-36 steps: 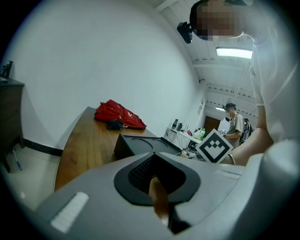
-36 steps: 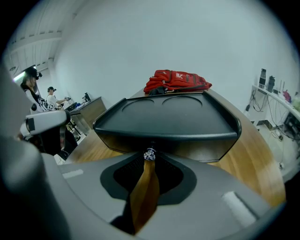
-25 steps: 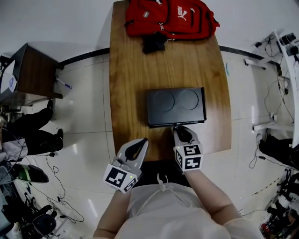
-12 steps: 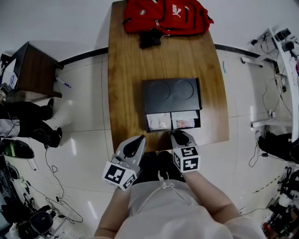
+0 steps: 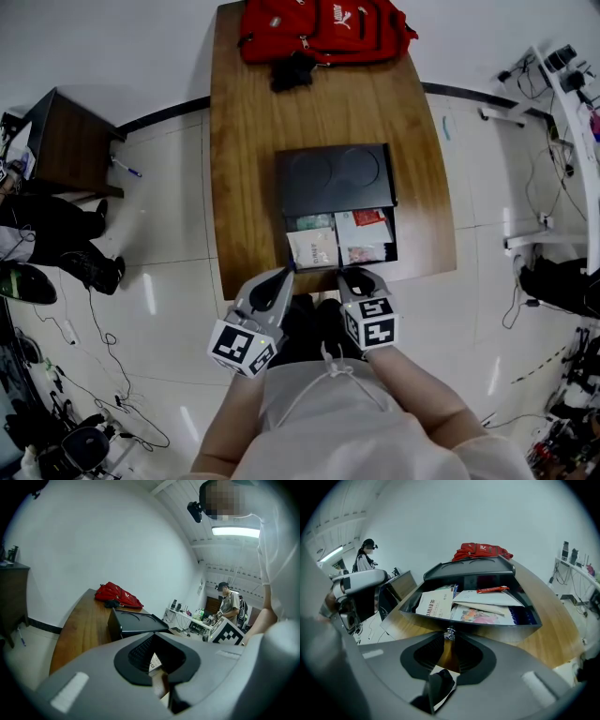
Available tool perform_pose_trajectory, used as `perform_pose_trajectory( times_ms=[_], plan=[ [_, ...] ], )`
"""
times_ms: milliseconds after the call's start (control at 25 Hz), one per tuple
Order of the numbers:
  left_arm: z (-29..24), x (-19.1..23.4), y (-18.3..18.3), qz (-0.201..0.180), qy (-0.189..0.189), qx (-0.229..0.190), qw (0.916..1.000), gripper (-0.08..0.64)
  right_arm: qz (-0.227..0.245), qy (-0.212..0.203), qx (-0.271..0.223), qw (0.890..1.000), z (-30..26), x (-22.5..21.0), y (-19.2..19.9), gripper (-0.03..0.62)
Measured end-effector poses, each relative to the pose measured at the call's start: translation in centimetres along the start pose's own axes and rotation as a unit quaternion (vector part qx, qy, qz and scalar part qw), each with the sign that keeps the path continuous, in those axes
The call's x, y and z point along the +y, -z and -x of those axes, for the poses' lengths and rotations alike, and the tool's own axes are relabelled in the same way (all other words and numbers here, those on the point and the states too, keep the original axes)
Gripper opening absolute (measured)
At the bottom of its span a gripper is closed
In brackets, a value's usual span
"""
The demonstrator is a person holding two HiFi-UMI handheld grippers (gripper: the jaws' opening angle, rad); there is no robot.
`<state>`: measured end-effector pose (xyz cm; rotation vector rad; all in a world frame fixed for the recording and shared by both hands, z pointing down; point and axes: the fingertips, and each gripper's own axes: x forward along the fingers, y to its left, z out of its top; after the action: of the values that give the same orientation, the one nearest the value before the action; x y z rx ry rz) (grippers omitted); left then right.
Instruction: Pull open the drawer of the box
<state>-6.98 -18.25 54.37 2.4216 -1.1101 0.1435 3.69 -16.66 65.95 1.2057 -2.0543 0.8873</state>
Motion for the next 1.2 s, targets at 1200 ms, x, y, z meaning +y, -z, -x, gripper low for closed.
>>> perform_pose_trajectory(
  times_ms=[1200],
  plan=[
    [1.1,-9.3,-7.8,-0.063,0.005,-0.088,0.9941,0.005,0.115,-0.071,-0.26,0.956,17.6,0.1,-12.5,0.008]
  ],
)
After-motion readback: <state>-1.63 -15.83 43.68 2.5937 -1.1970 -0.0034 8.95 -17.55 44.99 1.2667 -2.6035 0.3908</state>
